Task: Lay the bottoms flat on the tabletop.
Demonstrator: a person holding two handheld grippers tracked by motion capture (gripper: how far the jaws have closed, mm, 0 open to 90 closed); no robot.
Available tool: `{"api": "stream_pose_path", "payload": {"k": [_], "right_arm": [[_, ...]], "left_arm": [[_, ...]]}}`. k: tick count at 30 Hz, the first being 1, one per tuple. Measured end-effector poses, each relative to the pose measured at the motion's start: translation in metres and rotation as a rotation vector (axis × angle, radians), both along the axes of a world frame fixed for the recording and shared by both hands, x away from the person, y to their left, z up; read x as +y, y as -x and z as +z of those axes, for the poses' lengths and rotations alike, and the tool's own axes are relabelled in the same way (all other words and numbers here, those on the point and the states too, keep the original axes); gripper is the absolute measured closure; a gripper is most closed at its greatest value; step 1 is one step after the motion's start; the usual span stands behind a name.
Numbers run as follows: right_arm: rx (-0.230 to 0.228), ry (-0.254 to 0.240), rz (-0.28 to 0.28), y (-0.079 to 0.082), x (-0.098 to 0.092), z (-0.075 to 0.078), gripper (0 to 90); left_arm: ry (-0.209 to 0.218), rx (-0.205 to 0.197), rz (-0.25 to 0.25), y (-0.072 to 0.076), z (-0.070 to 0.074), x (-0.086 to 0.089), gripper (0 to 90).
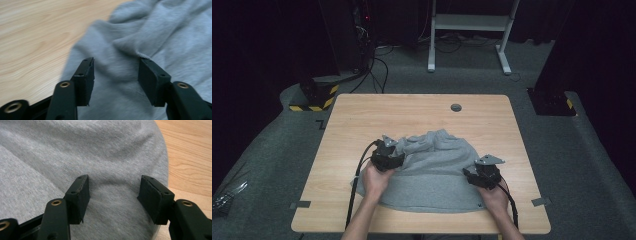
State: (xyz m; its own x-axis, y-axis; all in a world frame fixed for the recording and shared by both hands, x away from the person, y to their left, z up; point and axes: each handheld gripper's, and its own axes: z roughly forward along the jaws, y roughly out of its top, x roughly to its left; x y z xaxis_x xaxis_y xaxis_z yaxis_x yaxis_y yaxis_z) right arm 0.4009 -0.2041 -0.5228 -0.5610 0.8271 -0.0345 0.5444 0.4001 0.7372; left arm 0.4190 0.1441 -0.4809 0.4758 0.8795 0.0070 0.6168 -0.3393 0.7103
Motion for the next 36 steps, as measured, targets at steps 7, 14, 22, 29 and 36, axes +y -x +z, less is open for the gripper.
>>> {"api": "stream_pose_path", "payload": {"k": [7,14,22,29,36], "right_arm": [[0.000,0.001,0.000,0.000,0.000,0.000,41.2],[0.000,0.001,0.000,0.000,0.000,0.000,41.2],[0.000,0.000,0.006,0.000,0.000,0.000,42.2],[0.003,0.000,0.016,0.000,0.000,0.000,42.7],[0.009,0.004,0.047,-0.002,0.001,0.010,49.9]], "left_arm": [[-0.044,0.030,-0.103,0.000,-0.007,-0.028,68.7],[-0.014,0.052,-0.011,0.002,-0.008,-0.007,87.7],[0.018,-0.014,0.049,0.012,-0.001,0.017,57.5],[0.030,-0.028,0.100,0.011,-0.001,0.033,49.2],[0.031,0.007,0.093,0.004,-0.009,0.035,45.2]]}}
